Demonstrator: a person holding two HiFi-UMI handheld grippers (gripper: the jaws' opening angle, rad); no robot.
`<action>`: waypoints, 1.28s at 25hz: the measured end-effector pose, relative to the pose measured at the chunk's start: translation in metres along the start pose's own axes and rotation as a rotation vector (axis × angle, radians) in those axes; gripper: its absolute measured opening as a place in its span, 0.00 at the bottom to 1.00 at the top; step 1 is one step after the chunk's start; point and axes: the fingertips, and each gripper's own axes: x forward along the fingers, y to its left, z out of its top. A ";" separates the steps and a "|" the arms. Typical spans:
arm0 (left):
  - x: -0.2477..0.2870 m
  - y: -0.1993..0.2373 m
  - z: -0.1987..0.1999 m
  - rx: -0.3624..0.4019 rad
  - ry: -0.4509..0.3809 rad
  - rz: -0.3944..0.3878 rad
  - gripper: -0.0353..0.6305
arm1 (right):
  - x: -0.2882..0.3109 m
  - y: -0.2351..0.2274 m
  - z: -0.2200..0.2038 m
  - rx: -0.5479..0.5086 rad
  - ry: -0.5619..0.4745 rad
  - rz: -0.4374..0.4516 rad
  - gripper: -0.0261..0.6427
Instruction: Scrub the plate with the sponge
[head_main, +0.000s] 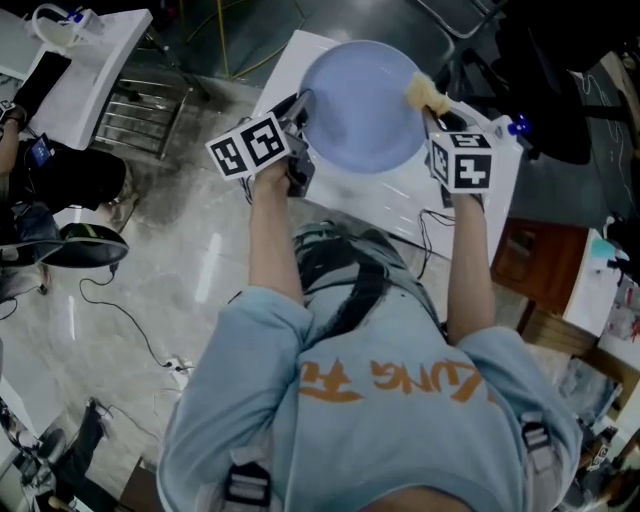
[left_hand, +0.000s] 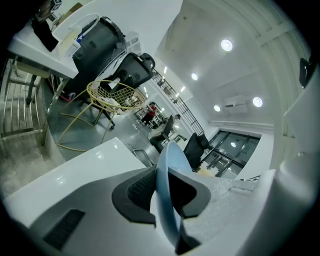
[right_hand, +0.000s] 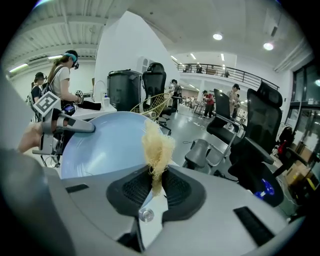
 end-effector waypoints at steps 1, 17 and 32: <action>-0.001 0.001 0.000 -0.003 -0.001 0.004 0.12 | 0.000 0.002 0.001 0.000 -0.001 0.003 0.12; -0.029 0.031 0.008 -0.106 -0.111 0.085 0.12 | 0.001 0.188 0.054 -0.016 -0.108 0.617 0.12; -0.035 0.033 0.015 -0.129 -0.145 0.094 0.12 | 0.023 0.172 0.025 -0.097 0.028 0.508 0.12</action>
